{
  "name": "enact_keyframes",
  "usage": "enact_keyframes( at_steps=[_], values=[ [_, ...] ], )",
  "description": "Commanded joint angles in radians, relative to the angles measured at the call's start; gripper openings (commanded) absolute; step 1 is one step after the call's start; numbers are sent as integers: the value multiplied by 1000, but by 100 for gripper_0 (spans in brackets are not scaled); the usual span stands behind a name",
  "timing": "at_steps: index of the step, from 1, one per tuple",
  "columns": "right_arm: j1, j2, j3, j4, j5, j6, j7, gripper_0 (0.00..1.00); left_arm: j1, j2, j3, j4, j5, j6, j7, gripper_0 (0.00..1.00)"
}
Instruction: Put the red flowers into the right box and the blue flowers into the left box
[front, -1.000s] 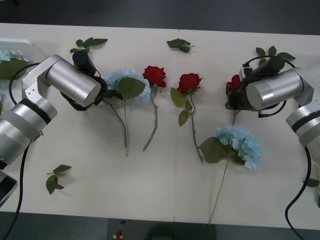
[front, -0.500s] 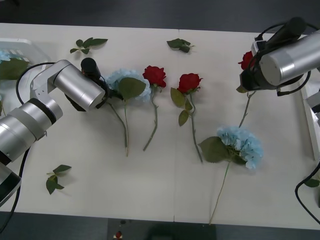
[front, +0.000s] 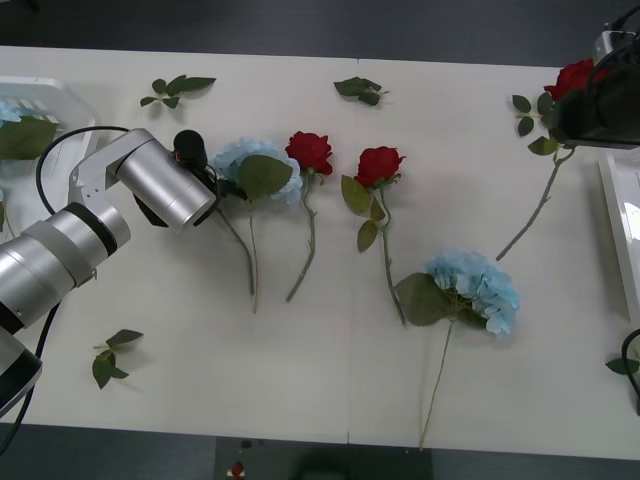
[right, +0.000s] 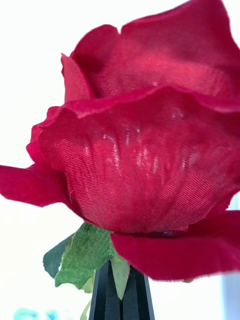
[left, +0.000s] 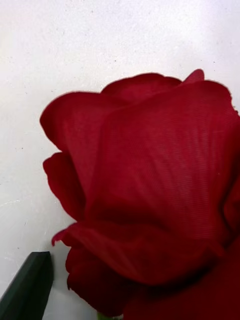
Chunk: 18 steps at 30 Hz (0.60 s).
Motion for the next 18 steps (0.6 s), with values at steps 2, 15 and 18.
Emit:
enact_keyframes(
  at_steps=[2, 15, 18],
  values=[
    [-29, -76, -55, -31, -13, 70, 66, 0, -26, -17, 12, 1, -7, -2, -20, 34],
    [-26, -139, -337, 116, -7, 165, 362, 0, -26, -16, 12, -1, -14, 7, -31, 0],
    [-26, -161, -372, 164, 6, 154, 434, 0, -24, 7, 12, -32, -19, 7, -36, 0]
  ],
)
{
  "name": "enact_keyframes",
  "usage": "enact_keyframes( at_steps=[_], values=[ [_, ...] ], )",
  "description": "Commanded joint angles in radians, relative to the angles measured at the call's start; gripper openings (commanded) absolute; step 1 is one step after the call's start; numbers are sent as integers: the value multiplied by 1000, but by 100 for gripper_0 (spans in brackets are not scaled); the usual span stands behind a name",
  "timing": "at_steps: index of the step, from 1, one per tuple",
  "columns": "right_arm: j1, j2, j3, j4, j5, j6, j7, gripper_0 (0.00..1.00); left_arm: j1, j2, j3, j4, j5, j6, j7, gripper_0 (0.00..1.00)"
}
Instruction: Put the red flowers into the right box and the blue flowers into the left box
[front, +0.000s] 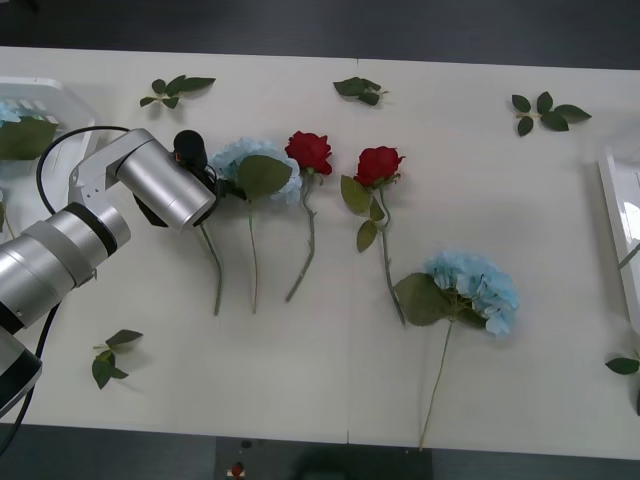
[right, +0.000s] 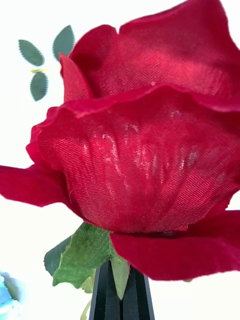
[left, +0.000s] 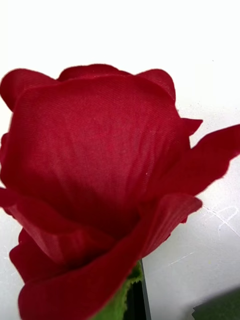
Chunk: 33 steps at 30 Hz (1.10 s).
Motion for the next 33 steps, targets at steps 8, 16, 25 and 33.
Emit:
enact_keyframes(
  at_steps=[8, 16, 25, 33],
  values=[
    [-26, -112, -73, 215, 19, -123, 293, 0, 17, 115, 60, -233, 3, 8, -80, 0],
    [-26, -131, -78, 430, 1, -348, 466, 0, 249, 181, 328, -672, 96, 6, -221, 0],
    [-26, -131, -76, 634, -7, -549, 581, 0, 296, 58, 400, -954, 73, 6, -63, 0],
    [-25, -131, -66, 695, -4, -617, 586, 0, 242, -167, 399, -960, 26, -66, -36, 0]
  ],
)
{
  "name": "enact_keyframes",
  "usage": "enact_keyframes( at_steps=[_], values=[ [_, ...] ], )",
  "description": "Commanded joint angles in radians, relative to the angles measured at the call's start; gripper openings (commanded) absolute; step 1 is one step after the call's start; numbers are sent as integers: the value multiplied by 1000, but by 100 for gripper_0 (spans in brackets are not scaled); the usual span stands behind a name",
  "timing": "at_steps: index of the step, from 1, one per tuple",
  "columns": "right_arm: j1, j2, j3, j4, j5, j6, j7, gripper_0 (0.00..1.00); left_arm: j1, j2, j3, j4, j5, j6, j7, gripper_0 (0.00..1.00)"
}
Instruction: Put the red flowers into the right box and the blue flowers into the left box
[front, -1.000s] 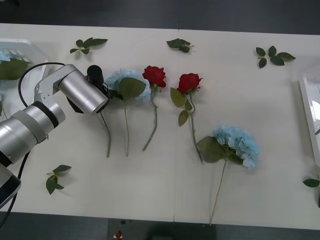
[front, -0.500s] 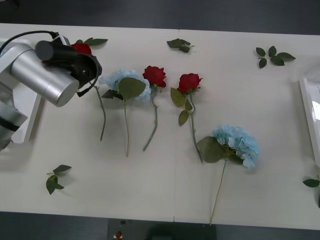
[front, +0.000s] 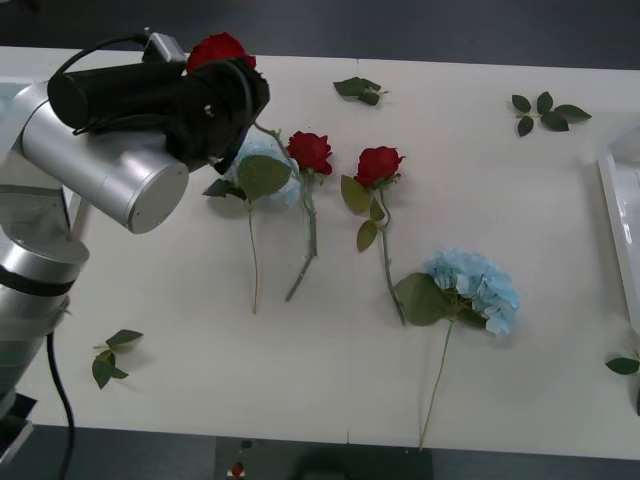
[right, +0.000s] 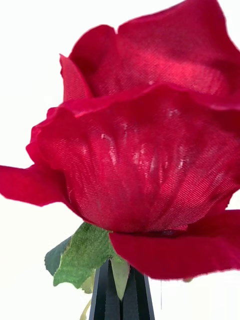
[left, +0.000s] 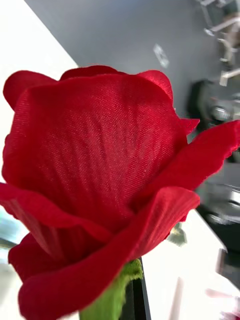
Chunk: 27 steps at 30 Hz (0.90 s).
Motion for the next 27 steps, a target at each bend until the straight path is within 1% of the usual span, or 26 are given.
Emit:
enact_keyframes(
  at_steps=[1, 2, 3, 4, 8, 12, 14, 16, 21, 23, 27],
  values=[
    [-25, -37, 13, -11, -3, -17, 27, 5, -36, -114, 2, -29, -34, -83, -21, 0],
    [-25, -37, 14, -11, -2, -15, 27, 13, -36, -130, 2, -29, -42, -95, -22, 0],
    [-25, -37, 16, -11, 0, -15, 29, 61, -36, -159, -8, -29, -55, -123, -24, 0],
    [-25, -37, 19, -11, 1, -17, 29, 100, -36, -183, -15, -28, -75, -149, -24, 0],
    [-25, -37, 26, -14, -14, -11, 33, 100, -34, -251, -54, -25, -167, -239, -14, 0],
    [-25, -37, 32, -54, -62, 43, 42, 100, -30, -288, -80, -21, -223, -322, -2, 0],
    [-25, -35, 36, -90, -85, 92, 44, 100, -30, -295, -92, -21, -253, -354, 2, 0],
    [-25, -37, 37, -147, -131, 173, 47, 100, -31, -305, -120, -21, -298, -382, 9, 0],
    [-25, -37, 34, -225, -289, 342, 44, 100, -45, -305, -173, -6, -295, -408, 24, 0],
    [-25, -37, 34, -241, -352, 397, 47, 100, -53, -315, -190, 17, -304, -422, 30, 0],
    [-25, -37, 32, -282, -483, 517, 44, 100, -56, -375, -201, 101, -371, -483, 44, 0]
  ],
)
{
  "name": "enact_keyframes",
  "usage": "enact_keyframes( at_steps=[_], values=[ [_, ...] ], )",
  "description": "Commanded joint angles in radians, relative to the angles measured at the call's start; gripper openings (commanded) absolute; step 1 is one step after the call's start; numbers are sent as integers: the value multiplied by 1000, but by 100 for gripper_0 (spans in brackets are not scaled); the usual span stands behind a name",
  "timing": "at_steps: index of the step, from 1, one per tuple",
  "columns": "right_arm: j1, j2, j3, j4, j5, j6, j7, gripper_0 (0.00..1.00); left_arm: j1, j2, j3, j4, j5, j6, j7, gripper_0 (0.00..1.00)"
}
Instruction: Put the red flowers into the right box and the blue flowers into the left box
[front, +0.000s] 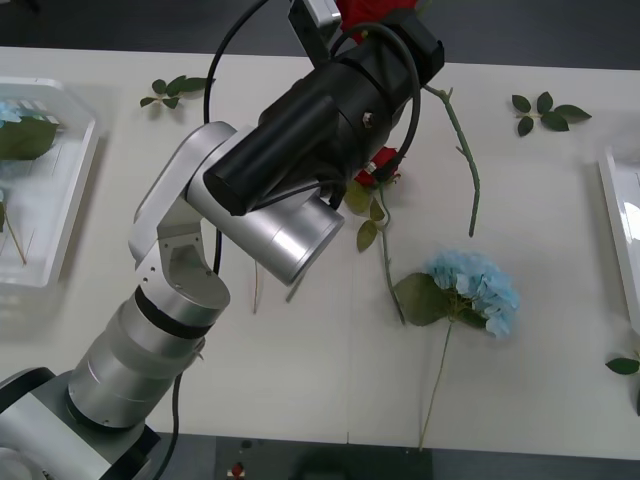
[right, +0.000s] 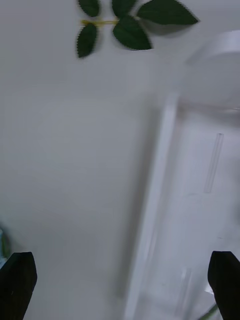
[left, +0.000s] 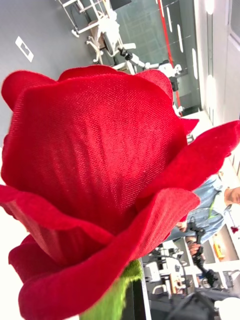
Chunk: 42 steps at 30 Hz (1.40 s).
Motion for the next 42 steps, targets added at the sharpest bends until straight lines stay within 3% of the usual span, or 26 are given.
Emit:
enact_keyframes(
  at_steps=[1, 10, 20, 32, 42],
  values=[
    [-25, -37, -18, -67, -116, 104, 41, 100, -43, -82, -1, 79, -80, -73, 45, 0],
    [-25, -32, -70, -93, -343, 304, 6, 100, -43, -100, 14, 106, -246, -85, 240, 0],
    [-25, 29, -69, -129, -607, 333, -9, 100, -43, -100, 22, 106, -300, -88, 396, 0],
    [-43, 229, -50, -356, -622, 309, -124, 100, -43, -100, 30, 106, -306, -108, 418, 0],
    [-106, 356, -19, -371, -613, 299, -160, 100, -43, -100, 30, 106, -306, -108, 418, 0]
  ],
)
